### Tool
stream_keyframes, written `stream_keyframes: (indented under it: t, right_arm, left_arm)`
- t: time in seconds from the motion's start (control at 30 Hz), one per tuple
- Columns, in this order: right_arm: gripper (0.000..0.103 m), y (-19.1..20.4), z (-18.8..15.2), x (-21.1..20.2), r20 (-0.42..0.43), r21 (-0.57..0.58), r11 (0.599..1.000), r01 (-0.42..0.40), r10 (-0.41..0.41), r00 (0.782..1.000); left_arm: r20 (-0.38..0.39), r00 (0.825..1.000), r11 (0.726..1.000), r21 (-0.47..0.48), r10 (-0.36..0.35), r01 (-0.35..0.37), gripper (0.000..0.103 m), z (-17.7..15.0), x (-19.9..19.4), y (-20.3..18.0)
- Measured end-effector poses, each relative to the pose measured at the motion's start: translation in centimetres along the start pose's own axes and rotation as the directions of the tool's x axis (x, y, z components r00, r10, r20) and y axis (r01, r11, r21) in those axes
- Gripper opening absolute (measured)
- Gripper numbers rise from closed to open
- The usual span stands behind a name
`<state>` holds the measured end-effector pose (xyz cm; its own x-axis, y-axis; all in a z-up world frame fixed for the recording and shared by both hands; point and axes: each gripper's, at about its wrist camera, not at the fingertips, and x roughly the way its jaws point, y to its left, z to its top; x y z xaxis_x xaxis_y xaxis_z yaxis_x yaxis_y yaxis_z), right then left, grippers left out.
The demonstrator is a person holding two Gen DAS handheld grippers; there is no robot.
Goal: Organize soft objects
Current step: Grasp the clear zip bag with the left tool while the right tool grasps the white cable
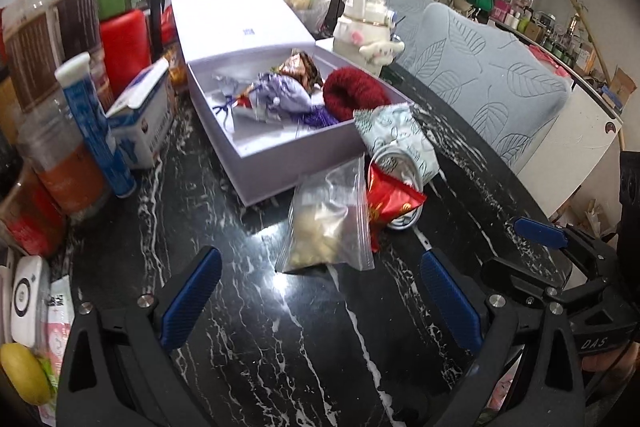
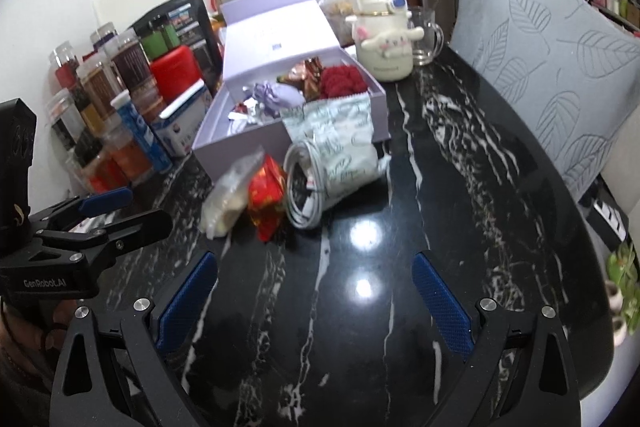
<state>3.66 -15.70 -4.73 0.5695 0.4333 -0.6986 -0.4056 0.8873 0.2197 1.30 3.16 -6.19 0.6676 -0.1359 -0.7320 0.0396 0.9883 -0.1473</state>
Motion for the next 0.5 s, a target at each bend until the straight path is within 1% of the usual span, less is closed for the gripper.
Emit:
stream_keyframes:
  t: [0.17,0.3,0.5]
  right_arm:
    - [0.099,-0.4,-0.6,1.5,-0.037,-0.002,1.0,0.006,-0.006,0.999]
    - [0.099,-0.9,-0.7,2.9,-0.075,0.011,1.0,0.001,-0.001,0.997]
    - [0.099,-1.3,-0.4,4.1,-0.103,0.009,1.0,0.011,-0.01,0.995]
  left_arm:
    - [-0.054,0.999,1.0,0.005,0.008,-0.008,0.102,-0.1,2.0,0.0]
    - [-0.081,0.997,1.0,0.022,0.015,-0.013,0.102,0.2,3.3,-0.1]
    - [-0.141,0.989,0.997,0.059,0.049,-0.041,0.102,1.1,5.9,0.0]
